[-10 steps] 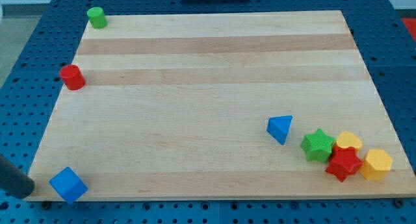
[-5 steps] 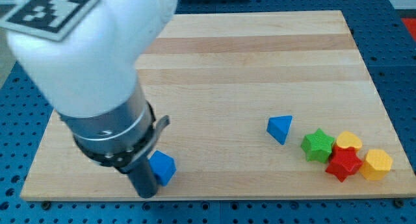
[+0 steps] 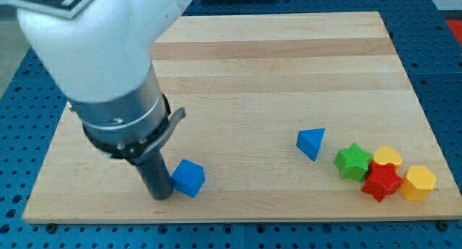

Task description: Push the blue cube to the left of the red star

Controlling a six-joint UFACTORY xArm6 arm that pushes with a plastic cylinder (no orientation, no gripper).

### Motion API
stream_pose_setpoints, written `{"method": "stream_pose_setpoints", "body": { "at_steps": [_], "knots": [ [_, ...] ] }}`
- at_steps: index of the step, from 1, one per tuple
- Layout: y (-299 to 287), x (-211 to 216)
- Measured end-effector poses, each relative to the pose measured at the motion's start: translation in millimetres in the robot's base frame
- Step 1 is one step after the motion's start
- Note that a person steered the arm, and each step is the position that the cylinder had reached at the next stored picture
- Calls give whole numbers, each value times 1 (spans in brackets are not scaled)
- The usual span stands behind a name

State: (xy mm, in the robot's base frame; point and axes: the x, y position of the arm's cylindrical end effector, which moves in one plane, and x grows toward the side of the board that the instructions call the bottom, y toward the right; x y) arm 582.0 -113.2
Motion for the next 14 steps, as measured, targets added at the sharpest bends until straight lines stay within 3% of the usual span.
{"method": "stream_pose_setpoints", "body": {
  "at_steps": [2, 5, 9, 11, 14],
  "knots": [
    [47, -27],
    [120, -27],
    [119, -13],
    [107, 37],
    [95, 26]
  ]
}}
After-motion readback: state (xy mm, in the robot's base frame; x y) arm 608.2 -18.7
